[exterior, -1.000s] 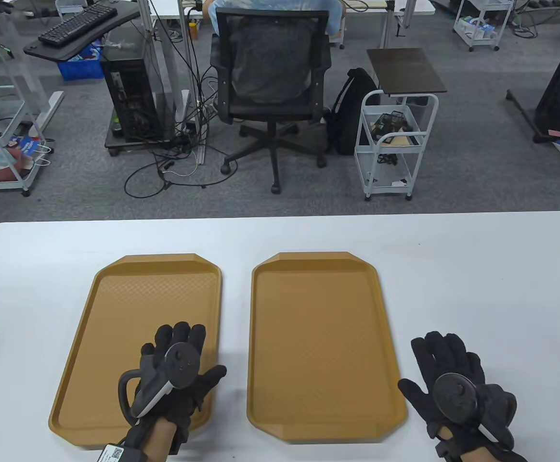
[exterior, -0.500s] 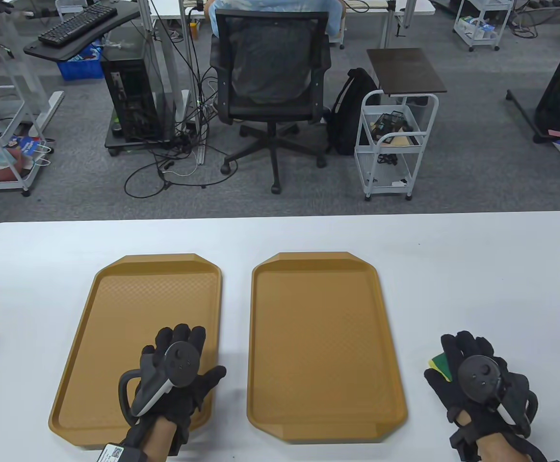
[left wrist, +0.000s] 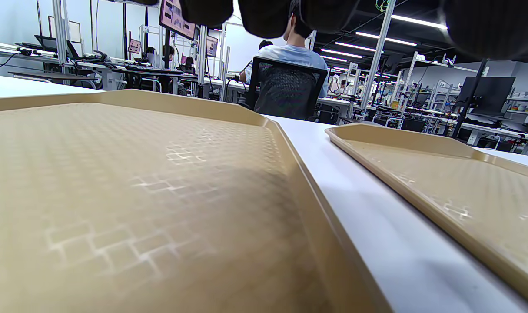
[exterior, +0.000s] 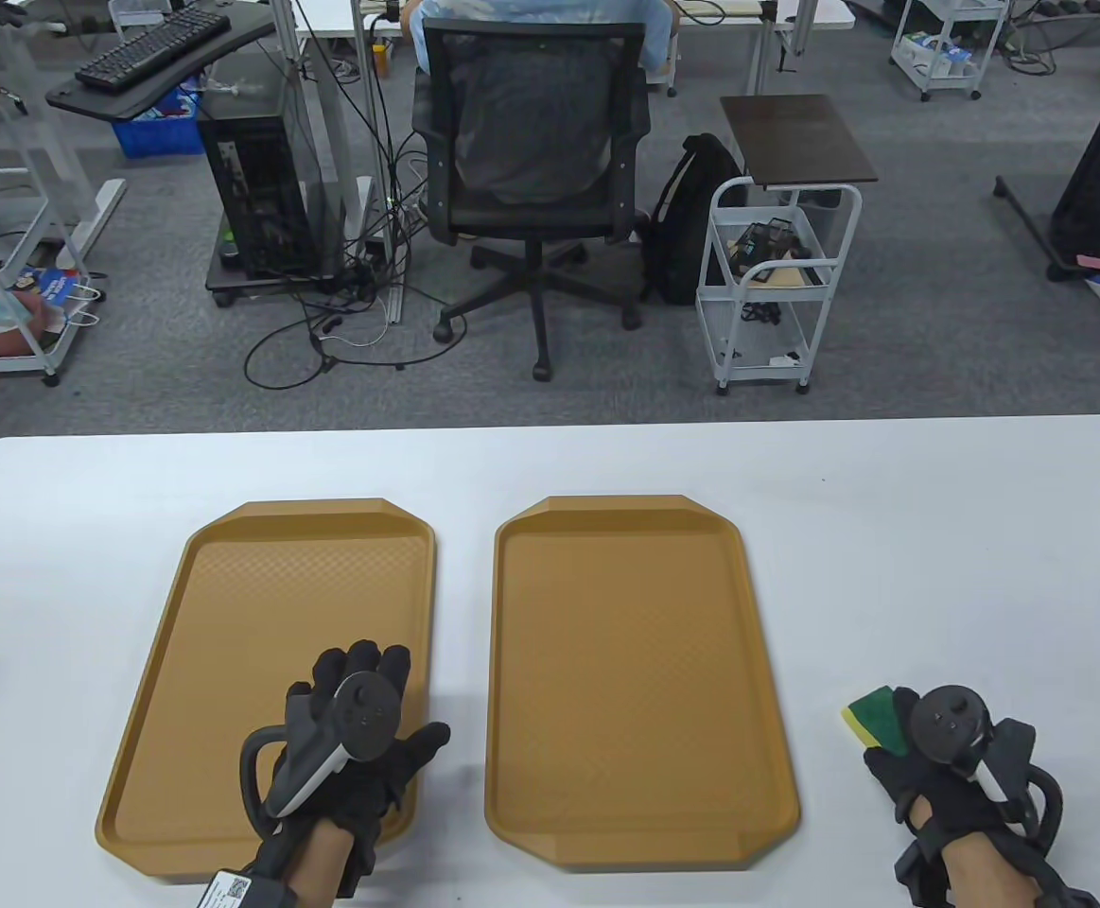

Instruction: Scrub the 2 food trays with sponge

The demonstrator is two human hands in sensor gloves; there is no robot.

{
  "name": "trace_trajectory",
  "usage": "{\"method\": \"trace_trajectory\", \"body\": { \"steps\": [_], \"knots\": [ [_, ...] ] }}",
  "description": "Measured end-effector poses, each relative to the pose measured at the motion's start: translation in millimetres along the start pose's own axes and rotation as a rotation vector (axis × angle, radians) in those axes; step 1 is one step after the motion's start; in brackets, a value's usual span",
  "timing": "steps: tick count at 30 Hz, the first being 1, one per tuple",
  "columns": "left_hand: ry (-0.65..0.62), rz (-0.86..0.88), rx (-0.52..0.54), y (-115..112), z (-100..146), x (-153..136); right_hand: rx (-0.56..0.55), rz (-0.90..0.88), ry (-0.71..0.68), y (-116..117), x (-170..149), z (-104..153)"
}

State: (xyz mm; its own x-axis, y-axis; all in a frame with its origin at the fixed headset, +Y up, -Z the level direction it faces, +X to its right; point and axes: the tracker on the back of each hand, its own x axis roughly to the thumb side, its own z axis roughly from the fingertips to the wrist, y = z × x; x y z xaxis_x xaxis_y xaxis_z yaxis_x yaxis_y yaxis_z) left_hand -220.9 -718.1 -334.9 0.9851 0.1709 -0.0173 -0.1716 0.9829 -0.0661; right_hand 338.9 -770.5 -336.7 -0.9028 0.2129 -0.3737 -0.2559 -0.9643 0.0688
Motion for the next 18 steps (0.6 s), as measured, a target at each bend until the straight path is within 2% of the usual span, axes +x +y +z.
{"method": "trace_trajectory", "body": {
  "steps": [7, 12, 15, 18],
  "knots": [
    [0.025, 0.084, -0.062, -1, -4, 13, -0.03, -0.046, -0.074, -7, 13, 7],
    [0.098, 0.181, -0.161, -10, -19, 31, -0.038, -0.058, -0.242, -13, 44, 26],
    [0.139, 0.132, -0.204, -22, -32, 47, -0.019, -0.037, -0.351, -8, 69, 41],
    [0.178, 0.178, -0.256, -33, -43, 57, 0.0, -0.025, -0.436, -2, 89, 55]
  ]
}}
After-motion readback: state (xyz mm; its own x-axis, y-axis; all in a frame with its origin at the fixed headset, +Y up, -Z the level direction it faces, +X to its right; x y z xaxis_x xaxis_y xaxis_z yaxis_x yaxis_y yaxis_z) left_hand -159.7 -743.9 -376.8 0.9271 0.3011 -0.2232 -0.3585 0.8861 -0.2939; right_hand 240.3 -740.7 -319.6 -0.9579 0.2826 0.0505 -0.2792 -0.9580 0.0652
